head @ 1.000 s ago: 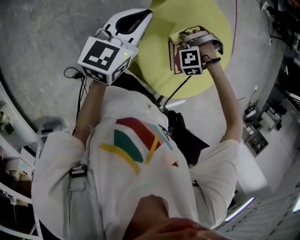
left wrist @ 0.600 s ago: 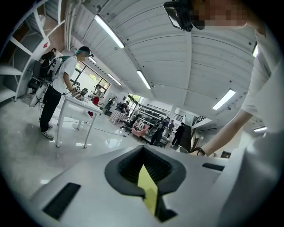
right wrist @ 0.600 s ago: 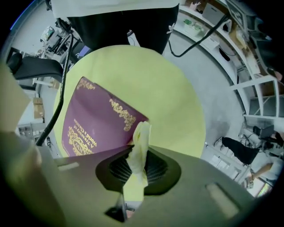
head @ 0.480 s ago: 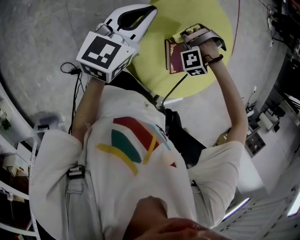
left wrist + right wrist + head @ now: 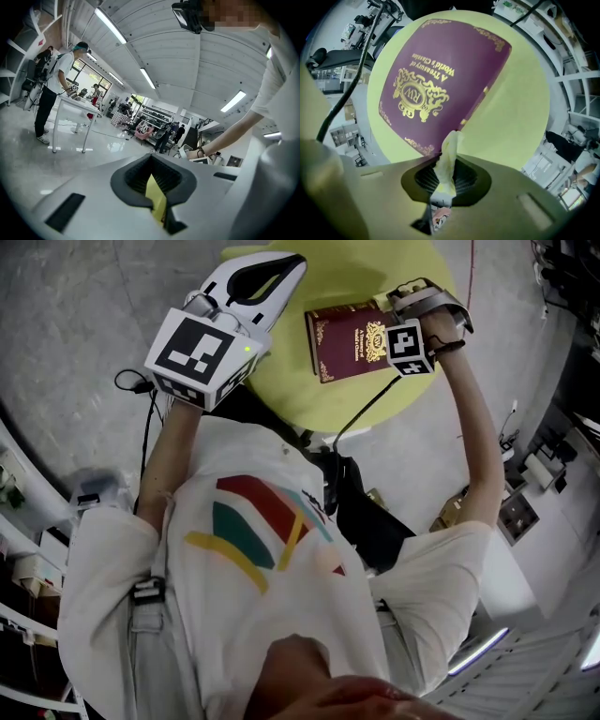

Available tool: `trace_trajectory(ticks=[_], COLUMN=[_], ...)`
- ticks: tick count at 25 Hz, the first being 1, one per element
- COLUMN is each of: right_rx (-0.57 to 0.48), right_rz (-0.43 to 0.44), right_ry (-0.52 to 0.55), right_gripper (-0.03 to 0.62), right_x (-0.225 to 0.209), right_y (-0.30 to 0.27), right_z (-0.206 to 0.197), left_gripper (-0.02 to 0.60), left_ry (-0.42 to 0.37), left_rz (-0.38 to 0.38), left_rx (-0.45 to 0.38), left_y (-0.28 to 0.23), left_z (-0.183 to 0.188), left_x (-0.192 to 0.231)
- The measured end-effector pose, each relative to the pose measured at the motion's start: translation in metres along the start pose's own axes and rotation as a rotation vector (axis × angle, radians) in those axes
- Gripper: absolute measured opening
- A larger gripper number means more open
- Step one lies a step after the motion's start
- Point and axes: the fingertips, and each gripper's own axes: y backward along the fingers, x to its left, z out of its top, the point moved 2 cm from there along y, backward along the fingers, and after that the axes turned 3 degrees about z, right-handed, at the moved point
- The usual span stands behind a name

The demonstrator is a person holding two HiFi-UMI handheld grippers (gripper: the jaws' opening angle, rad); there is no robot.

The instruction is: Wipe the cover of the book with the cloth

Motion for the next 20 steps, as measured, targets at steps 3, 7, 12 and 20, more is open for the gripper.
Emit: trace_trajectory(ticks=[3, 7, 12, 20], right_rx=[0.021, 0.04, 0.058, 0.078], right_rz=[0.035, 0.076, 0.118, 0.081], right_ry=[-0.019, -0.064, -0.125, -0.258], right_gripper=[0.028, 0.028, 0.028, 0.028], right_x=[0.017, 0.038, 0.064, 0.073], right_y=[-0.017, -0.038, -0.05, -0.044], right_z=[-0.018, -0.038, -0.05, -0.056], left_gripper=[0.015, 0.015, 0.015, 0.015], left_ry=[-0.003, -0.009, -0.026, -0.071], left_rz=[-0.01, -0.025, -0.045, -0.06], left_rx=[0.013, 0.035, 0.045, 0.032], left_y=[-0.01, -0.022, -0.026, -0.026], left_z=[-0.004, -0.011, -0.012, -0.003], left_x=[-0.008, -0.017, -0.031, -0.049])
